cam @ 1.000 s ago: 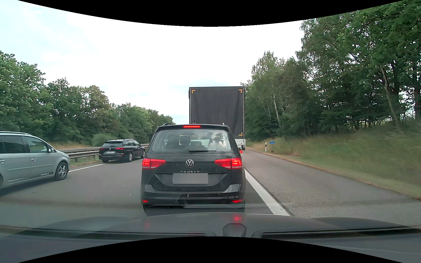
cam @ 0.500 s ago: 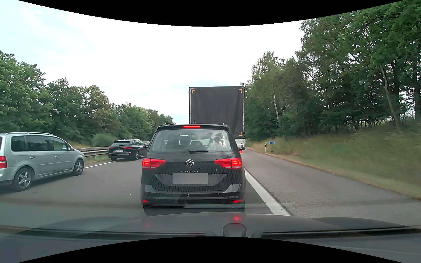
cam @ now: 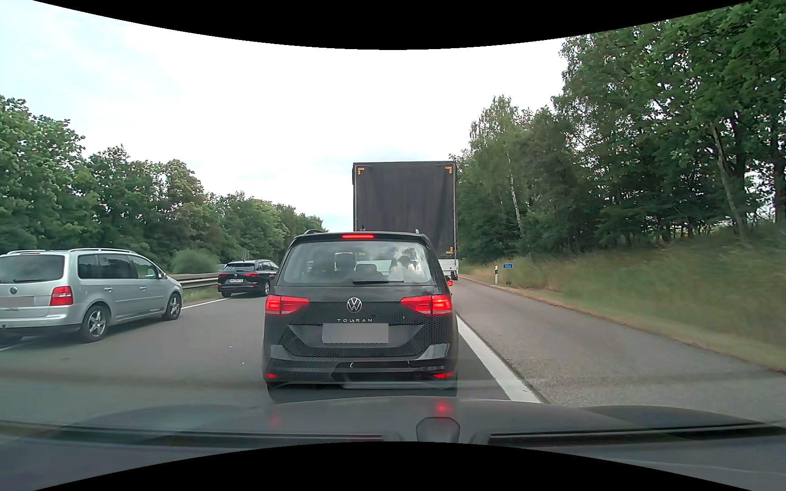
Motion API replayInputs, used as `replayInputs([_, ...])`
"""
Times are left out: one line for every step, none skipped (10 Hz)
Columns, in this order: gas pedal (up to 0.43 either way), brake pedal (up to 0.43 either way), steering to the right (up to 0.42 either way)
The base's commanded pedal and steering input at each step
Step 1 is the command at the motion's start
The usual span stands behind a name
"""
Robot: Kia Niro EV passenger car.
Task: Follow the waypoints while adhering to traffic rules and regulations
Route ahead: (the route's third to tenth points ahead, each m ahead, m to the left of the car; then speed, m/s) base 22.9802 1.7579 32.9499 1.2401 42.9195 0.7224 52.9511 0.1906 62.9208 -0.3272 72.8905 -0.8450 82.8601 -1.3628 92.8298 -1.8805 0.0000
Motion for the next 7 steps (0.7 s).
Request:
replayInputs([0.000, 0.244, -0.001])
replayInputs([0.000, 0.244, -0.001])
replayInputs([0.000, 0.244, -0.001])
replayInputs([0.000, 0.244, -0.001])
replayInputs([0.000, 0.244, -0.002])
replayInputs([0.000, 0.244, -0.001])
replayInputs([0.000, 0.244, -0.002])
